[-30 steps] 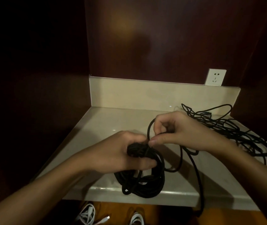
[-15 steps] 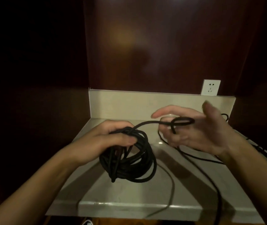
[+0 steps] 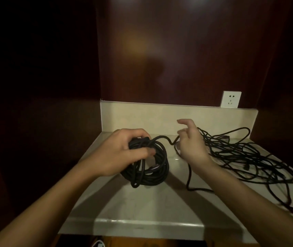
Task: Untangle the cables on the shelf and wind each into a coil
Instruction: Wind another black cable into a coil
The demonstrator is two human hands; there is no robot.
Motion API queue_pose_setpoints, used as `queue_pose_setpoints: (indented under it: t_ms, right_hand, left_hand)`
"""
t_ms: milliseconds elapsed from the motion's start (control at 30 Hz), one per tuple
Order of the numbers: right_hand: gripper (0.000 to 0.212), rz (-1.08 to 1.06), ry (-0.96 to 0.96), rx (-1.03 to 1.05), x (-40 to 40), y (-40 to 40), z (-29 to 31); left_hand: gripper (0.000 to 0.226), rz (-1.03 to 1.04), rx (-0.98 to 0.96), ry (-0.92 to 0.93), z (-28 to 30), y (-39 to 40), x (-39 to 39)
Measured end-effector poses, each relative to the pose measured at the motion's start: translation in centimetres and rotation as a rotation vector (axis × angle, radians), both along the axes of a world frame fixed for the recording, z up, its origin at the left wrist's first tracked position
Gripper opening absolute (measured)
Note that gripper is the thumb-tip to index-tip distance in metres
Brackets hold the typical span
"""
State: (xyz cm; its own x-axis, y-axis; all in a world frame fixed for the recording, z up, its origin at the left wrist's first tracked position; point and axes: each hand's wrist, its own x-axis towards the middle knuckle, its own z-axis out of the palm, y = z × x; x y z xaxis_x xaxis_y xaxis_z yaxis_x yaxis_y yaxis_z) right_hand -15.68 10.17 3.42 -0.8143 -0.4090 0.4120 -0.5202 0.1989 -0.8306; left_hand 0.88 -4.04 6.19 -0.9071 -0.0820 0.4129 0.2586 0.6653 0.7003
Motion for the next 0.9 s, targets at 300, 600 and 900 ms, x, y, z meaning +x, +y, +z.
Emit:
queue_pose_setpoints:
  t_ms: [300,600,900]
  right_hand:
    - [0.029,0.524,0.545,0.157,1.5,2.9,-2.4]
    - [0.021,0.523,0.224,-0.440,7.2,3.2,-1.4]
    - [0.026,0.505,-0.597,-0.363,7.5,2.1,-1.1]
  left_hand:
    - [0.016,-0.203,0.553,0.070,-0.5,-0.2,0.1]
    - [0.023,-0.241,0.884,0.252,1.1,2.9,-1.1]
    - [0.029,0.107,0.770,0.336,0.3,4.0,-3.3]
